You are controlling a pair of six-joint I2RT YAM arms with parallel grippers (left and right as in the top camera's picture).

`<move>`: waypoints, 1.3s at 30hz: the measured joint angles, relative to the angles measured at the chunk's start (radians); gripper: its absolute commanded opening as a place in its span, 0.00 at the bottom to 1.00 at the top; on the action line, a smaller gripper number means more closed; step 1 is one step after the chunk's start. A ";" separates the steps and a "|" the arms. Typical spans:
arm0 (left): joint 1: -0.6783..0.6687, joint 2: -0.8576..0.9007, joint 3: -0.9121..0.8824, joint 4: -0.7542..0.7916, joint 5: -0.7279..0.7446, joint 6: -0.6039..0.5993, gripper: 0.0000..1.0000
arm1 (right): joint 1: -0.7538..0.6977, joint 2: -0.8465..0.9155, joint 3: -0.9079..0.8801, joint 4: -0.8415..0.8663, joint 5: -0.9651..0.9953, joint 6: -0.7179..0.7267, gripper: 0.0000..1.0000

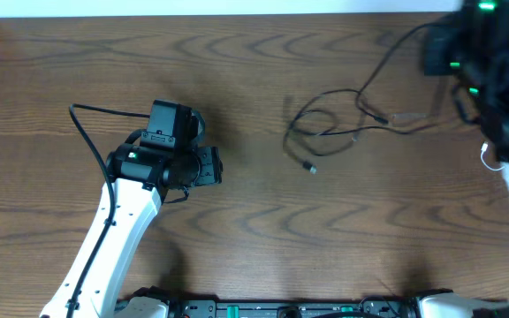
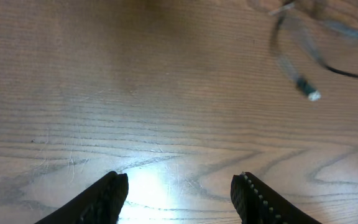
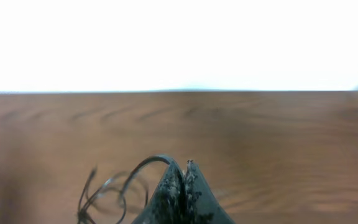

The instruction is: Untangle cables

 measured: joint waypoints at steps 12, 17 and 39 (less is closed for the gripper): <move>0.000 0.000 0.000 0.001 0.000 0.000 0.59 | -0.144 -0.006 0.005 -0.020 0.017 -0.008 0.01; 0.000 0.000 0.000 0.005 0.000 0.000 0.59 | -0.123 -0.004 0.004 0.169 -0.394 -0.008 0.01; -0.002 0.003 0.000 0.007 0.000 0.000 0.59 | -0.022 0.154 -0.002 -0.369 -0.111 0.031 0.14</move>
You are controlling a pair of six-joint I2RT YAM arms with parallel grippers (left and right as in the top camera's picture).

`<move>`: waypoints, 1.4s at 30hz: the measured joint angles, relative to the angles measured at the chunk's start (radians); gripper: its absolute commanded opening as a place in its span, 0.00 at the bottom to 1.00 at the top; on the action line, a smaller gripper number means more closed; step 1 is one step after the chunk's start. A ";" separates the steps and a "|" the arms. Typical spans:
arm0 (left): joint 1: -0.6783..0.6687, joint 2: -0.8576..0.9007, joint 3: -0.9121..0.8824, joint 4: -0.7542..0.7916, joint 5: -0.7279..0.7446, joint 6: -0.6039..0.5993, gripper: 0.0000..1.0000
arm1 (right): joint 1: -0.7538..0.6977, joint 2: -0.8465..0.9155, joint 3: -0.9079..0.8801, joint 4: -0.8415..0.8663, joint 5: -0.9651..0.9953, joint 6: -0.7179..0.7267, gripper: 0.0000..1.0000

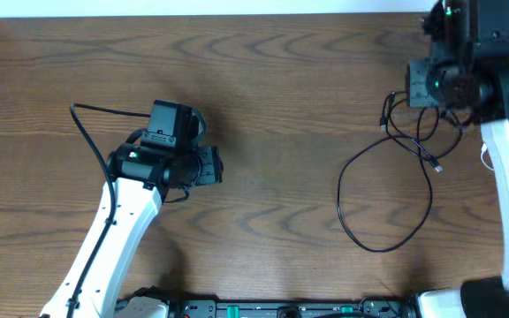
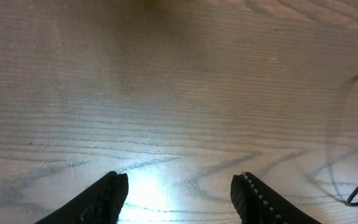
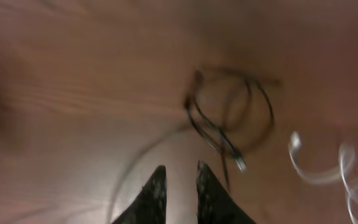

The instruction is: Untangle cables

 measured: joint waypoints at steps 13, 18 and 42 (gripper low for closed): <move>0.000 0.000 0.000 -0.003 0.000 0.000 0.59 | -0.343 0.152 -0.478 0.058 -0.137 0.096 0.39; 0.000 0.000 0.000 -0.003 0.000 0.000 0.59 | -0.407 0.154 -0.667 0.214 -0.151 0.092 0.35; 0.000 0.000 0.000 -0.004 0.000 0.000 0.59 | -0.432 0.130 -1.036 0.657 -0.598 -0.102 0.01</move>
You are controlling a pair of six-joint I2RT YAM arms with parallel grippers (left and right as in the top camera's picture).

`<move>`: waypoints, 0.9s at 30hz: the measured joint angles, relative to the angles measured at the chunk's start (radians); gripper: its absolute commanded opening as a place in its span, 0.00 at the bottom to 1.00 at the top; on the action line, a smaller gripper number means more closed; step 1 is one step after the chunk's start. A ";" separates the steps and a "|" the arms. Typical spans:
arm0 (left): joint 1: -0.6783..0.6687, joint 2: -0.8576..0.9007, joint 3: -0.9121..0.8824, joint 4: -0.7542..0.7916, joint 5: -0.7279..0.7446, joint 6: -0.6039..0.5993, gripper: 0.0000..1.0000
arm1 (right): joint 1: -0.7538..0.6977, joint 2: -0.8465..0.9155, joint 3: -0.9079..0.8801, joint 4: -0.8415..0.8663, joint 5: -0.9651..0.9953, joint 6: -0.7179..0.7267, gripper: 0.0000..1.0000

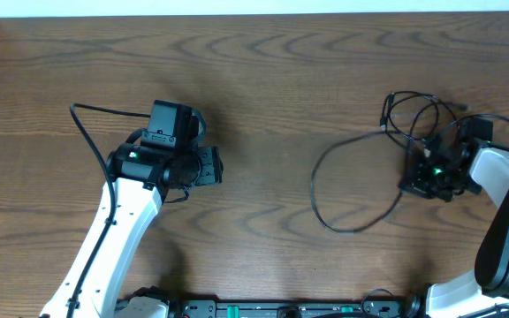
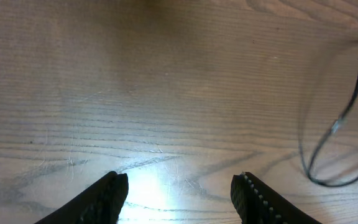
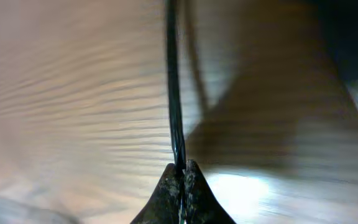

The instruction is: Untangle cables

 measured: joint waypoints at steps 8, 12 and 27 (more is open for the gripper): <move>0.000 0.000 0.000 0.000 0.000 0.000 0.59 | 0.158 -0.187 0.249 -0.121 -0.224 -0.093 0.01; 0.000 0.000 0.000 0.000 0.000 0.000 0.59 | 0.333 -0.354 0.480 -0.064 -0.263 -0.134 0.01; 0.000 0.000 0.000 0.000 0.000 0.000 0.59 | 0.436 -0.499 0.583 0.074 0.111 -0.036 0.01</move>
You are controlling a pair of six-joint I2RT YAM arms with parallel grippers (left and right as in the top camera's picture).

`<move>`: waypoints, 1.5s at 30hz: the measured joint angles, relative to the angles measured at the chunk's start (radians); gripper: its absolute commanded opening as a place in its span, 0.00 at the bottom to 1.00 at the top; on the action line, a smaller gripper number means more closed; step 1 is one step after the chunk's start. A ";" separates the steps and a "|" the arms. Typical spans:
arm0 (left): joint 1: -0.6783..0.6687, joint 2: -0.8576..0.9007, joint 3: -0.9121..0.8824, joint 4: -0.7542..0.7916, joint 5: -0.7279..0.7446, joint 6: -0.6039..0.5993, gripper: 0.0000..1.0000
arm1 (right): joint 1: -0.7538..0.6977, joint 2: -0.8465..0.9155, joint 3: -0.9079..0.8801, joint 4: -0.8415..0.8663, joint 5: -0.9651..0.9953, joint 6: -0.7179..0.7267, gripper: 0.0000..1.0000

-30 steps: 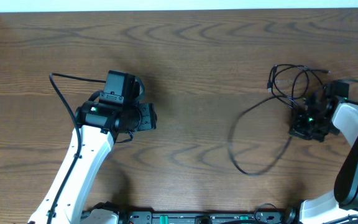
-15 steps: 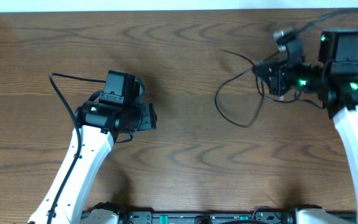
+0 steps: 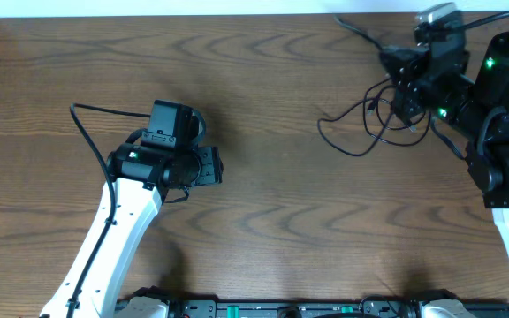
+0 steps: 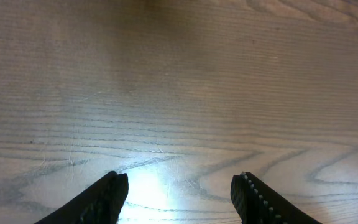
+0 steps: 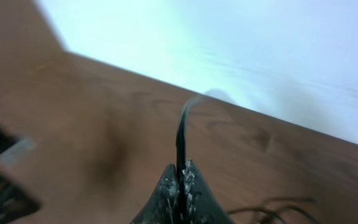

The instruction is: Untangle cables

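Note:
A thin black cable (image 3: 360,119) lies in tangled loops at the table's far right, one strand running up to the back edge. My right gripper (image 5: 180,168) is shut on a strand of the black cable (image 5: 180,134), which rises straight from between its fingers; the arm (image 3: 453,84) sits raised over the tangle's right side. Far off to the left, my left gripper (image 4: 178,183) stands open just above bare wood, with nothing between its fingers (image 4: 107,193). No cable shows in the left wrist view.
The wooden table (image 3: 263,203) ends in a white back edge (image 3: 193,9). A black lead (image 3: 87,132) of the left arm loops at the left. The left arm's body (image 3: 162,155) stands left of centre.
My right gripper, then low at the right near the table's middle depth, is now at the far right corner, still shut on the cable. The loops have moved back and bunched up. The left arm has not moved.
First the cable lay in small loops at mid-right with my right gripper shut at the far right corner. Then the gripper was open over a wide loop. Later it was shut on a strand lower down, and now holds it near the back edge.

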 measured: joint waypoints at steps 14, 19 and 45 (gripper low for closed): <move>0.000 0.000 0.000 0.000 0.000 0.000 0.59 | -0.418 0.022 0.000 -0.161 0.668 0.148 0.02; 0.000 0.000 0.000 0.000 0.000 0.000 0.59 | -0.565 0.069 0.000 -0.163 0.676 0.164 0.57; 0.000 0.000 0.000 0.000 0.000 0.000 0.59 | -0.217 0.558 0.000 -0.367 0.029 0.035 0.62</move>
